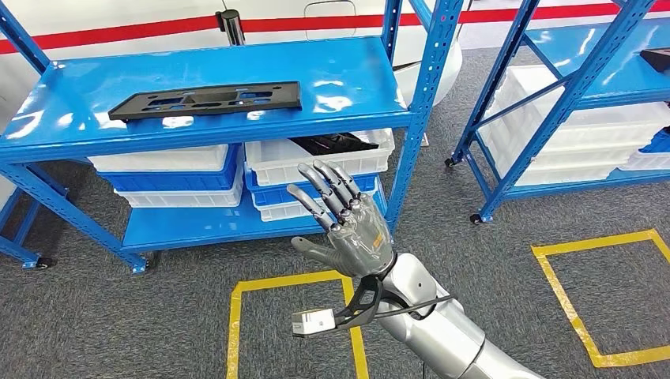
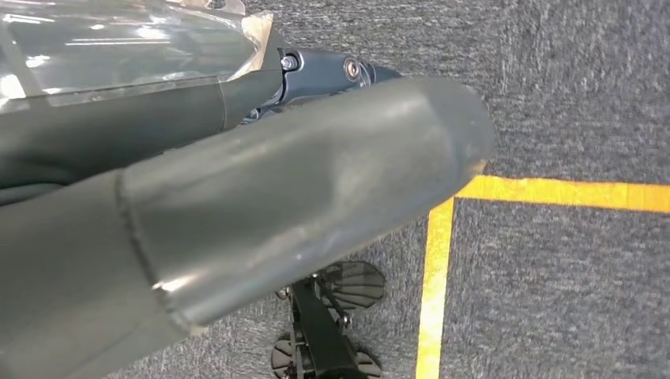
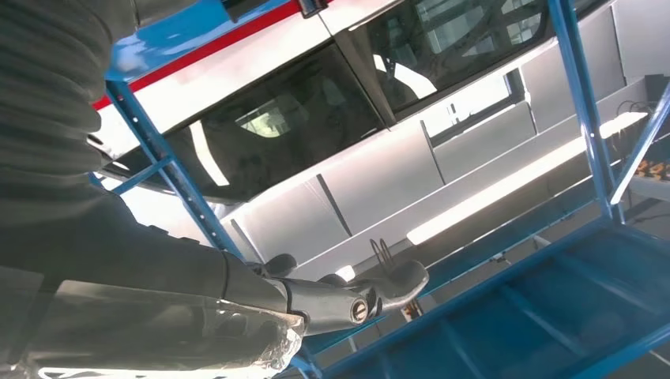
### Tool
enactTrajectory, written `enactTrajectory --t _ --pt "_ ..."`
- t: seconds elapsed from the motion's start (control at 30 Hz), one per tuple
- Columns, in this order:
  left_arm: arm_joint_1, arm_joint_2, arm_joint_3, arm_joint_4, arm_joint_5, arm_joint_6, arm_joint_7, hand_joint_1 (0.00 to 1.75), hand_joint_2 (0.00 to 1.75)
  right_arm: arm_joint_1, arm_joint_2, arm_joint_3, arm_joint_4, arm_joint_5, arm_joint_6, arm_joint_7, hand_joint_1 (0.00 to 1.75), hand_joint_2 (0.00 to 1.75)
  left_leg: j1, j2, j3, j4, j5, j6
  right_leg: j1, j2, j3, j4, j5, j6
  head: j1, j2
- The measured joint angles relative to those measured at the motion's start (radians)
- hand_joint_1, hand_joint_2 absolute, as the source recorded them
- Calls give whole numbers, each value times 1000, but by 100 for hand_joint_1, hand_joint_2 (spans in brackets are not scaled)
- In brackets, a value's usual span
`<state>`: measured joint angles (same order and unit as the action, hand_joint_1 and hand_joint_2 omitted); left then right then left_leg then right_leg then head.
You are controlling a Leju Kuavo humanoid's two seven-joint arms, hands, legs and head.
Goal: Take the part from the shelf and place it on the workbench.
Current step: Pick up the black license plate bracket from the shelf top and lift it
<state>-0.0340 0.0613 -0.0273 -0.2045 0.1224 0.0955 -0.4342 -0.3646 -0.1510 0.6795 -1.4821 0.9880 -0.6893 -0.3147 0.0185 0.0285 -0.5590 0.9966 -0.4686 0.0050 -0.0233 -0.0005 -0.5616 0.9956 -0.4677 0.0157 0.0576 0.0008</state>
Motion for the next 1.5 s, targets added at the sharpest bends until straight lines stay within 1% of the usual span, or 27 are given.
enactTrajectory --t 0.07,0.17,0.2,0.23,0.3,0.37,0.5,0.57,0.63,0.7,0.73,0.77,0.8,0.83,0.87,0.9,0.97,1.03,1.1,1.17,1.2,1.23,1.27,1.33,1.37,1.4,1.5 --pt "0 0 -1 0 0 1 -1 0 0 1 2 -1 -5 -1 0 -4 0 175 5 -11 -26 59 -35 -9 -4 4 5 -2 -2 -12 -1 0" --pt "2 -1 -2 1 2 8 -1 0 0 4 4 -1 -7 -3 0 -5 0 175 5 -22 -137 260 -114 -16 1 7 12 -2 -10 -24 -2 0" --pt "4 -1 -2 1 2 11 -1 0 0 6 4 -1 -7 -4 0 -5 0 175 5 -22 -164 297 -115 -15 4 9 16 -1 -12 -27 -2 0" --pt "5 -1 -2 1 2 14 -2 0 0 7 4 -1 -7 -4 0 -4 0 175 5 -22 -172 293 -94 -12 6 12 21 -1 -16 -29 -2 0" --pt "6 -2 -2 1 2 18 -2 0 0 8 5 -1 -7 -1 0 -4 0 175 3 -26 -130 174 -6 2 10 18 35 -2 -25 -31 -2 0" --pt "5 -1 -2 1 2 20 -5 0 0 9 7 -3 -8 3 0 -2 0 175 -3 -32 -74 53 42 21 15 22 45 -3 -36 -24 -1 0" --pt "2 -4 -2 2 4 29 -9 0 0 18 8 -9 -11 15 0 4 0 175 -15 -31 -39 -5 35 42 18 23 52 7 -33 3 -2 0" --pt "2 -8 -2 2 5 31 -10 0 0 20 7 -13 -13 18 0 7 0 175 -12 -31 -16 -21 37 49 20 19 36 51 -53 6 -1 0" --pt "1 -11 -2 2 5 33 -10 0 0 22 7 -16 -13 19 0 11 0 175 -10 -31 -6 -25 32 54 17 15 -31 162 -101 2 0 0" --pt "1 -15 -2 2 6 33 -10 0 0 31 4 -17 -12 19 0 13 0 175 -10 -31 0 -24 23 54 13 14 -104 261 -128 15 0 0" --pt "2 -17 -2 2 6 34 -10 0 0 34 3 -17 -12 19 0 14 0 175 -10 -31 5 -23 18 52 11 13 -118 264 -118 28 0 0" --pt "2 -20 -2 2 7 34 -10 0 0 36 2 -17 -12 19 0 14 0 175 -9 -32 14 -23 11 48 8 11 -107 219 -87 42 1 0" --pt "2 -22 -2 2 7 34 -10 0 0 37 1 -17 -12 20 0 14 0 175 -8 -32 23 -22 4 44 4 8 -82 147 -45 56 1 0" --pt "2 -23 -2 2 7 34 -10 0 0 37 1 -17 -12 20 0 14 0 175 -8 -32 33 -20 -4 39 2 3 -59 81 -10 61 1 0" --pt "1 -25 -2 2 7 33 -10 0 0 37 1 -17 -11 20 0 15 0 175 -8 -32 39 -19 -11 32 3 -1 -40 27 10 56 1 0" --pt "1 -25 -2 2 7 33 -10 0 0 38 1 -17 -11 21 0 15 0 175 -10 -31 40 -18 -17 26 5 -4 -31 4 19 43 1 0" --pt "1 -25 -2 2 7 33 -10 0 0 39 0 -17 -10 22 0 19 0 175 -11 -29 41 -13 -23 14 10 -3 -27 -3 17 10 0 0" --pt "-1 -24 -2 2 7 33 -10 0 0 40 0 -18 -10 25 0 21 0 175 -8 -27 32 14 -26 7 3 1 -17 -4 20 -5 -1 0" --pt "-3 -24 -2 2 7 33 -11 0 0 39 2 -17 -10 27 0 22 0 175 -5 -27 -17 102 -50 -1 0 2 -3 -6 14 -16 -2 0" --pt "-2 -24 -2 3 7 33 -11 0 0 40 2 -17 -10 28 0 24 0 175 -4 -28 -100 227 -101 -9 3 3 5 -6 4 -28 -3 0" --pt "-1 -24 -2 3 7 33 -11 0 0 41 3 -17 -10 28 0 24 0 175 -4 -28 -135 268 -117 -10 5 4 9 -6 0 -31 -3 0" --pt "0 -24 -2 3 7 33 -11 0 0 42 3 -17 -10 28 0 24 0 175 -4 -28 -156 279 -112 -9 7 6 15 -6 -5 -33 -3 0" --pt "1 -24 -2 3 7 33 -11 0 0 43 3 -17 -9 28 0 24 0 175 -4 -27 -157 252 -84 -6 9 8 22 -6 -11 -33 -3 0" --pt "1 -23 -2 3 7 33 -11 0 0 42 3 -17 -9 28 0 25 0 175 -6 -28 -111 121 5 7 11 11 39 -7 -24 -30 -2 0" --pt "0 -23 -3 4 7 33 -11 0 0 42 3 -17 -9 29 0 25 0 175 -10 -28 -88 65 25 14 13 12 47 -9 -30 -27 -2 0" --pt "0 -22 -3 5 7 33 -11 0 0 42 3 -17 -9 29 0 26 0 175 -14 -29 -72 30 31 21 15 14 51 -10 -35 -23 -2 0" --pt "2 -19 -2 6 7 33 -11 0 0 41 4 -17 -9 30 0 26 0 175 -21 -32 -57 6 35 40 22 15 56 3 -35 -5 -3 0"
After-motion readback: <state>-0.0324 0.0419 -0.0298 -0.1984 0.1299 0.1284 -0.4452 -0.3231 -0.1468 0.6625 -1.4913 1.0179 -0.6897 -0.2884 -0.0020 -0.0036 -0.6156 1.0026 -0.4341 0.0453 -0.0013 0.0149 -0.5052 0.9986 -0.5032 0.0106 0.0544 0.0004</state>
